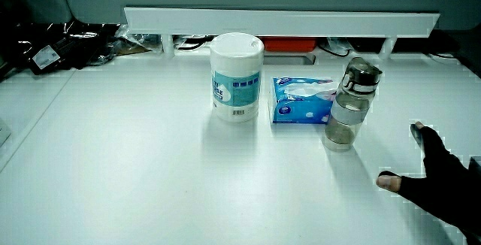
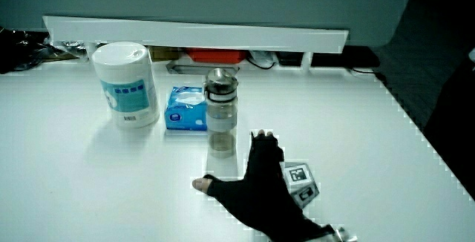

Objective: Pick bottle

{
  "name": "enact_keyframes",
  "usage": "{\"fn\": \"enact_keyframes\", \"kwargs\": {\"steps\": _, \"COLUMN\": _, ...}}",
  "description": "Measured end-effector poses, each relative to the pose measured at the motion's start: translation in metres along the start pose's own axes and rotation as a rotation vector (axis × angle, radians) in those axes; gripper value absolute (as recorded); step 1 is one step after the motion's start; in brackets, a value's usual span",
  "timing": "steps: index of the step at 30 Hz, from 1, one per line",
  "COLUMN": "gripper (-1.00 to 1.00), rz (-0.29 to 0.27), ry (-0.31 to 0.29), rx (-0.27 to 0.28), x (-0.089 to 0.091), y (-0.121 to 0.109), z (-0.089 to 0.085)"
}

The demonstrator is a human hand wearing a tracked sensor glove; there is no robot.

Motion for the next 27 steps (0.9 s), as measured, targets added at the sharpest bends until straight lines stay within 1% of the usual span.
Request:
{"fn": "enact_keyframes", "kwargs": {"steps": 1, "gripper": 0.0, "rz": -0.043, "ry": 0.051, "rx": -0.003, "x": -0.002, "y": 0.004, "z": 0.0}}
{"fn": "enact_keyframes", "kwargs": {"steps": 2, "gripper": 0.0, "rz": -0.023, "ry": 0.077, "rx": -0.004, "x": -0.001, "y": 0.01, "z": 0.001}}
{"fn": "enact_keyframes", "kwargs": {"steps": 3, "gripper": 0.0, "rz": -0.086, "ry": 0.042, "rx": -0.016, "x": -0.003, "y": 0.014, "z": 0.002}}
{"fn": "enact_keyframes", "kwargs": {"steps": 4, "gripper": 0.0, "rz": -0.062, "ry": 0.115, "rx": -0.01, "x": -0.006, "y": 0.019, "z": 0.001}}
{"fn": "enact_keyframes", "kwargs": {"steps": 5, "gripper": 0.0, "rz": -0.058, "ry": 0.139, "rx": -0.009, "x": -0.008, "y": 0.024, "z": 0.001}}
{"fn": "enact_keyframes", "kwargs": {"steps": 6, "gripper": 0.0, "rz": -0.065, "ry": 0.131, "rx": -0.012, "x": -0.006, "y": 0.029, "z": 0.001}}
{"fn": "enact_keyframes", "kwargs": {"steps": 7, "gripper": 0.0, "rz": -0.08, "ry": 0.16, "rx": -0.016, "x": -0.009, "y": 0.033, "z": 0.0}}
{"fn": "enact_keyframes", "kwargs": {"steps": 9, "gripper": 0.0, "rz": -0.07, "ry": 0.192, "rx": -0.004, "x": -0.011, "y": 0.042, "z": 0.0}}
{"fn": "enact_keyframes", "kwargs": {"steps": 10, "gripper": 0.0, "rz": -0.07, "ry": 0.2, "rx": -0.005, "x": -0.011, "y": 0.046, "z": -0.001}}
{"fn": "enact_keyframes", "kwargs": {"steps": 11, "gripper": 0.0, "rz": -0.063, "ry": 0.22, "rx": 0.003, "x": -0.01, "y": 0.05, "z": -0.001}}
{"fn": "enact_keyframes", "kwargs": {"steps": 12, "gripper": 0.0, "rz": -0.096, "ry": 0.223, "rx": 0.009, "x": -0.009, "y": 0.054, "z": -0.002}}
{"fn": "enact_keyframes", "kwargs": {"steps": 13, "gripper": 0.0, "rz": -0.138, "ry": 0.205, "rx": 0.01, "x": -0.005, "y": 0.059, "z": -0.002}}
{"fn": "enact_keyframes", "kwargs": {"steps": 14, "gripper": 0.0, "rz": -0.106, "ry": 0.242, "rx": 0.012, "x": -0.007, "y": 0.063, "z": -0.002}}
{"fn": "enact_keyframes", "kwargs": {"steps": 15, "gripper": 0.0, "rz": -0.122, "ry": 0.26, "rx": 0.018, "x": -0.009, "y": 0.066, "z": -0.002}}
{"fn": "enact_keyframes", "kwargs": {"steps": 16, "gripper": 0.0, "rz": -0.142, "ry": 0.25, "rx": 0.015, "x": -0.007, "y": 0.071, "z": -0.002}}
{"fn": "enact_keyframes", "kwargs": {"steps": 17, "gripper": 0.0, "rz": -0.112, "ry": 0.274, "rx": 0.022, "x": -0.009, "y": 0.074, "z": -0.003}}
{"fn": "enact_keyframes", "kwargs": {"steps": 19, "gripper": 0.0, "rz": -0.108, "ry": 0.286, "rx": 0.032, "x": -0.008, "y": 0.081, "z": -0.004}}
{"fn": "enact_keyframes", "kwargs": {"steps": 20, "gripper": 0.0, "rz": -0.133, "ry": 0.269, "rx": 0.034, "x": -0.006, "y": 0.084, "z": -0.004}}
{"fn": "enact_keyframes", "kwargs": {"steps": 22, "gripper": 0.0, "rz": -0.141, "ry": 0.298, "rx": 0.036, "x": -0.007, "y": 0.09, "z": -0.006}}
{"fn": "enact_keyframes", "kwargs": {"steps": 23, "gripper": 0.0, "rz": -0.125, "ry": 0.309, "rx": 0.037, "x": -0.006, "y": 0.094, "z": -0.007}}
{"fn": "enact_keyframes", "kwargs": {"steps": 24, "gripper": 0.0, "rz": -0.134, "ry": 0.321, "rx": 0.041, "x": -0.007, "y": 0.096, "z": -0.008}}
{"fn": "enact_keyframes", "kwargs": {"steps": 25, "gripper": 0.0, "rz": -0.163, "ry": 0.314, "rx": 0.041, "x": -0.005, "y": 0.098, "z": -0.009}}
{"fn": "enact_keyframes", "kwargs": {"steps": 26, "gripper": 0.0, "rz": -0.16, "ry": 0.326, "rx": 0.04, "x": -0.007, "y": 0.102, "z": -0.01}}
{"fn": "enact_keyframes", "kwargs": {"steps": 27, "gripper": 0.0, "rz": -0.158, "ry": 0.319, "rx": 0.044, "x": -0.007, "y": 0.105, "z": -0.011}}
